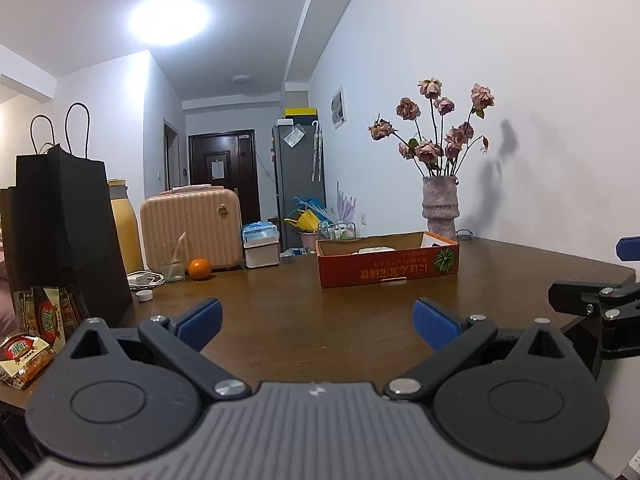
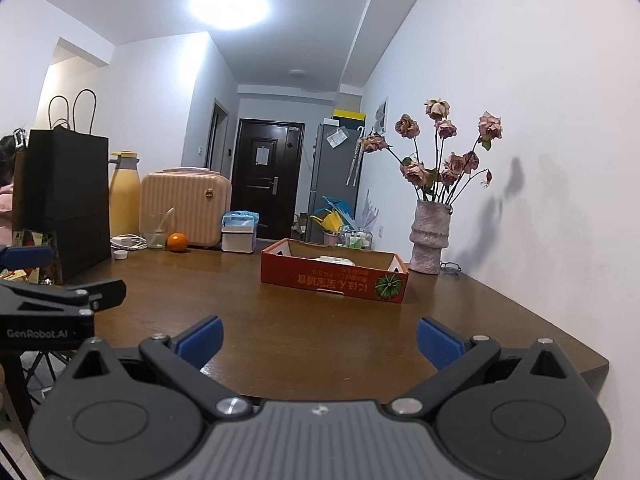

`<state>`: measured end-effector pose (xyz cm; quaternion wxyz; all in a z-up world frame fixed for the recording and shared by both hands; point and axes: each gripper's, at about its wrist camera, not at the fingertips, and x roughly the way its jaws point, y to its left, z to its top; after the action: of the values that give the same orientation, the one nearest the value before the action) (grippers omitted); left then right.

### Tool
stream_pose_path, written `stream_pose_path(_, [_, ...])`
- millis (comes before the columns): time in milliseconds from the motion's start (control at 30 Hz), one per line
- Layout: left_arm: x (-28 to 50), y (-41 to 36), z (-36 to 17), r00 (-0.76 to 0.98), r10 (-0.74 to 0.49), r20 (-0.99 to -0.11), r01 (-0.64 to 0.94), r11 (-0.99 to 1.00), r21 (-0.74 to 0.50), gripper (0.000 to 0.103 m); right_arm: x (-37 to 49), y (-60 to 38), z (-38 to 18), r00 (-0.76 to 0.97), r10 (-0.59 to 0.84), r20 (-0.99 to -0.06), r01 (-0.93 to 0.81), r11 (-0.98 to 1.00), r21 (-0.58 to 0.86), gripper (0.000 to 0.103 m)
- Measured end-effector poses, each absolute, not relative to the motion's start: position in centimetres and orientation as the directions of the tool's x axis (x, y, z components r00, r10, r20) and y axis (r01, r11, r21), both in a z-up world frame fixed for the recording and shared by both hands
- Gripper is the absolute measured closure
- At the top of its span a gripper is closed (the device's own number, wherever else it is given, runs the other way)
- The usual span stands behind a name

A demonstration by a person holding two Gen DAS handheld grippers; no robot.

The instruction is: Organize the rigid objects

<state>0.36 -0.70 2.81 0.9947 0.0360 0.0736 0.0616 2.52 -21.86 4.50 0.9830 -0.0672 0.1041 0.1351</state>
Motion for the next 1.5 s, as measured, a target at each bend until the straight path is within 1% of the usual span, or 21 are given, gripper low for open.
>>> stream_pose_path(733, [0.28, -0.64, 2.78, 0.981, 0.132, -0.144, -0.121, 0.989, 0.083, 0.000, 2.92, -22.10, 4.15, 0.942, 0.243, -0.234, -0.265, 0.962, -0.071, 0.000])
stream_pose_path(1500, [0.52, -0.74, 2.92, 0.981, 0.124, -0.150, -0.112, 0.990, 0.090, 0.000, 2.79, -22.03, 4.14, 0.942, 0.241, -0.234, -0.264, 0.962, -0.074, 0.000])
